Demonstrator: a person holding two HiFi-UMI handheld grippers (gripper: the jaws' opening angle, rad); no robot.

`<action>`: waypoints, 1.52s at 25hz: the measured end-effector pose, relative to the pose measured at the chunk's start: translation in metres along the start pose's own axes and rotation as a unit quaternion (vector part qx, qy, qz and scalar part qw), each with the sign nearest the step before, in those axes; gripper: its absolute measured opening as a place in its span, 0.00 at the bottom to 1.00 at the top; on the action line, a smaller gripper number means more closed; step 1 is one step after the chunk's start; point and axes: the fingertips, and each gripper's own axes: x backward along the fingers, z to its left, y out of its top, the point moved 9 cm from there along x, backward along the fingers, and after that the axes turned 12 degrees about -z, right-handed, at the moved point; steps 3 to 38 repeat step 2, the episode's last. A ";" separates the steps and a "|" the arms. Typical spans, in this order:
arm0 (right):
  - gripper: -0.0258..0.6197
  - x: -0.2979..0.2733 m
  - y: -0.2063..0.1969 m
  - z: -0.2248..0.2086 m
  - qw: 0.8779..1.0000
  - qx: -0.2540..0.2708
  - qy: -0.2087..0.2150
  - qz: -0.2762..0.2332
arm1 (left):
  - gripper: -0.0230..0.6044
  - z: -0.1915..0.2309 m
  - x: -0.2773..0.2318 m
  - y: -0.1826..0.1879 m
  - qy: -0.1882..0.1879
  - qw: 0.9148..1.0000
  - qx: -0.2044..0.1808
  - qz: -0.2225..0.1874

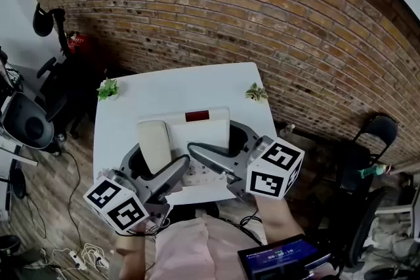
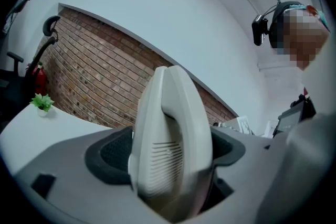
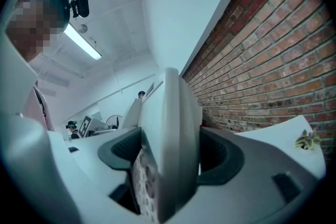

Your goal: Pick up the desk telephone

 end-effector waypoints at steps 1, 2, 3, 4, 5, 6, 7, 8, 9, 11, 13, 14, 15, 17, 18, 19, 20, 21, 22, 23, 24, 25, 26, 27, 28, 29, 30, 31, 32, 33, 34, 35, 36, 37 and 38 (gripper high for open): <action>0.55 -0.001 0.000 0.000 1.000 0.000 0.001 0.000 | 0.73 0.000 0.000 0.000 0.001 1.000 0.000 -0.001; 0.55 -0.001 0.000 -0.001 1.000 0.000 0.001 0.000 | 0.73 0.000 0.000 0.001 0.002 1.000 -0.001 -0.001; 0.55 -0.001 0.000 -0.001 1.000 0.000 0.001 0.000 | 0.73 0.000 0.000 0.001 0.002 1.000 -0.001 -0.001; 0.55 -0.001 0.000 -0.001 1.000 0.000 0.001 0.000 | 0.73 0.000 0.000 0.001 0.002 1.000 -0.001 -0.001; 0.55 -0.001 0.000 -0.001 1.000 0.000 0.001 0.000 | 0.73 0.000 0.000 0.001 0.002 1.000 -0.001 -0.001; 0.55 -0.001 0.000 -0.001 1.000 0.000 0.001 0.000 | 0.73 0.000 0.000 0.001 0.002 1.000 -0.001 -0.001; 0.55 -0.001 0.000 -0.001 1.000 0.000 0.001 0.000 | 0.73 0.000 0.000 0.001 0.002 1.000 -0.001 -0.001; 0.55 -0.001 0.000 -0.001 1.000 0.000 0.001 0.000 | 0.73 0.000 0.000 0.001 0.002 1.000 -0.001 -0.001; 0.55 -0.001 0.000 -0.001 1.000 0.000 0.001 0.000 | 0.73 0.000 0.000 0.001 0.002 1.000 -0.001 -0.001; 0.55 -0.001 0.000 -0.001 1.000 0.000 0.001 0.000 | 0.73 0.000 0.000 0.001 0.002 1.000 -0.001 -0.001; 0.55 -0.001 0.000 -0.001 1.000 0.000 0.001 0.000 | 0.73 0.000 0.000 0.001 0.002 1.000 -0.001 -0.001; 0.55 -0.001 0.000 -0.001 1.000 0.000 0.001 0.000 | 0.73 0.000 0.000 0.001 0.002 1.000 -0.001 -0.001; 0.55 -0.001 0.000 -0.001 1.000 0.000 0.001 0.000 | 0.73 0.000 0.000 0.001 0.002 1.000 -0.001 -0.001; 0.55 -0.001 0.000 -0.001 1.000 0.000 0.001 0.000 | 0.73 0.000 0.000 0.001 0.002 1.000 -0.001 -0.001; 0.55 -0.001 0.000 -0.001 1.000 0.000 0.001 0.000 | 0.73 0.000 0.000 0.001 0.002 1.000 -0.001 -0.001; 0.55 -0.001 0.000 -0.001 1.000 0.000 0.001 0.000 | 0.73 0.000 0.000 0.001 0.002 1.000 -0.001 -0.001; 0.55 -0.001 0.000 -0.001 1.000 0.000 0.001 0.000 | 0.73 0.000 0.000 0.001 0.002 1.000 -0.001 -0.001; 0.55 -0.001 0.000 -0.001 1.000 0.000 0.001 0.000 | 0.73 0.000 0.000 0.001 0.002 1.000 -0.001 -0.001; 0.55 -0.001 0.000 -0.001 1.000 0.000 0.001 0.000 | 0.73 0.000 0.000 0.001 0.002 1.000 -0.001 -0.001; 0.55 -0.001 0.000 -0.001 1.000 0.000 0.001 0.000 | 0.73 0.000 0.000 0.001 0.002 1.000 -0.001 -0.001; 0.55 -0.001 0.000 -0.001 1.000 0.000 0.001 0.000 | 0.73 0.000 0.000 0.001 0.002 1.000 -0.001 -0.001; 0.55 -0.001 0.000 -0.001 1.000 0.000 0.001 0.000 | 0.73 0.000 0.000 0.001 0.002 1.000 -0.001 -0.001; 0.55 -0.001 0.000 -0.001 1.000 0.000 0.001 0.000 | 0.73 0.000 0.000 0.001 0.002 1.000 -0.001 -0.001; 0.55 -0.001 0.000 -0.001 1.000 0.000 0.001 0.000 | 0.73 0.000 0.000 0.001 0.002 1.000 -0.001 -0.001; 0.55 -0.001 0.000 -0.001 1.000 0.000 0.001 0.000 | 0.73 0.000 0.000 0.001 0.002 1.000 -0.001 -0.001; 0.55 -0.001 0.000 -0.001 1.000 0.000 0.001 0.000 | 0.73 0.000 0.000 0.001 0.002 1.000 -0.001 -0.001; 0.55 -0.001 0.000 -0.001 1.000 0.000 0.001 0.000 | 0.73 0.000 0.000 0.001 0.002 1.000 -0.001 -0.001; 0.55 -0.001 0.000 -0.001 1.000 0.000 0.001 0.000 | 0.73 0.000 0.000 0.001 0.002 1.000 -0.001 -0.001; 0.55 -0.001 0.000 -0.001 1.000 0.000 0.001 0.000 | 0.73 0.000 0.000 0.001 0.002 1.000 -0.001 -0.001; 0.55 -0.001 0.000 -0.001 1.000 0.000 0.001 0.000 | 0.73 0.000 0.000 0.001 0.002 1.000 -0.001 -0.001; 0.55 -0.001 0.000 -0.001 1.000 0.000 0.001 0.000 | 0.73 0.000 0.000 0.001 0.002 1.000 -0.001 -0.001; 0.55 -0.001 0.000 -0.001 1.000 0.000 0.001 0.000 | 0.73 0.000 0.000 0.001 0.002 1.000 -0.001 -0.001; 0.55 -0.001 0.000 -0.001 1.000 0.000 0.001 0.000 | 0.73 0.000 0.000 0.001 0.002 1.000 -0.001 -0.001; 0.55 -0.001 0.000 -0.001 1.000 0.000 0.001 0.000 | 0.73 0.000 0.000 0.001 0.002 1.000 -0.001 -0.001; 0.55 -0.001 0.000 -0.001 1.000 0.000 0.001 0.000 | 0.73 0.000 0.000 0.001 0.002 1.000 -0.001 -0.001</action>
